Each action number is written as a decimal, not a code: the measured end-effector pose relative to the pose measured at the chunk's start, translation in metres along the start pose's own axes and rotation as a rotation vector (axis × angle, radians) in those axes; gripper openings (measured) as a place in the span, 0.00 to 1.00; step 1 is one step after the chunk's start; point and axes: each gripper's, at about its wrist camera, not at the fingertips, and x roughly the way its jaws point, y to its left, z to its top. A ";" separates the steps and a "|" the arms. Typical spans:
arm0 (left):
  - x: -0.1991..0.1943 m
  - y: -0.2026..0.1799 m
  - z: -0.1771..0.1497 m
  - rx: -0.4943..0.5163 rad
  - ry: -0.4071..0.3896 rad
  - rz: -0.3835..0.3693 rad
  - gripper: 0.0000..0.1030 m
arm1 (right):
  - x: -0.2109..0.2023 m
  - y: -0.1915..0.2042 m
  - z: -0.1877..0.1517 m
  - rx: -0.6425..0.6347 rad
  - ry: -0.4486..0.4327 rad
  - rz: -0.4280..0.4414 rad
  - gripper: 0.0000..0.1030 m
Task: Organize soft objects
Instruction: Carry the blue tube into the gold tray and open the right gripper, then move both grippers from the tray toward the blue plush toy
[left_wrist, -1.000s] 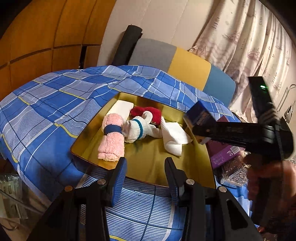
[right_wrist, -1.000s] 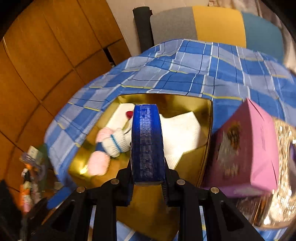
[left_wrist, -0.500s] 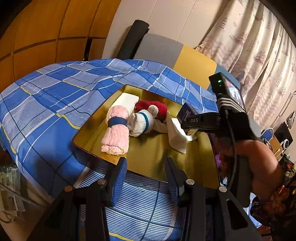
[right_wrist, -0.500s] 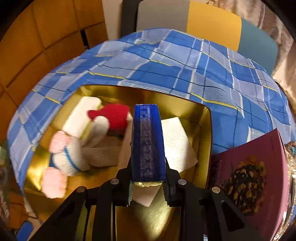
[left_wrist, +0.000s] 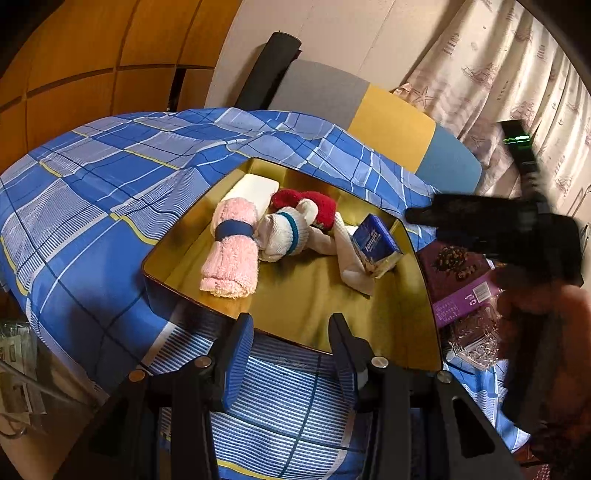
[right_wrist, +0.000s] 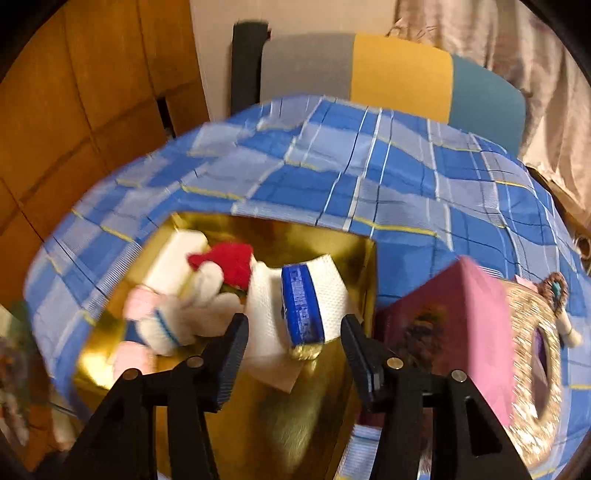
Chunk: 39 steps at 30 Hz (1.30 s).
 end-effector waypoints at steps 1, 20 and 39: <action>0.000 -0.001 0.000 0.001 0.003 -0.002 0.41 | -0.011 -0.004 -0.001 0.017 -0.020 0.012 0.55; -0.002 -0.051 -0.027 0.168 0.035 -0.103 0.41 | -0.143 -0.129 -0.070 0.264 -0.186 -0.016 0.63; 0.004 -0.124 -0.097 0.372 0.174 -0.225 0.41 | -0.131 -0.297 -0.198 0.548 -0.010 -0.187 0.65</action>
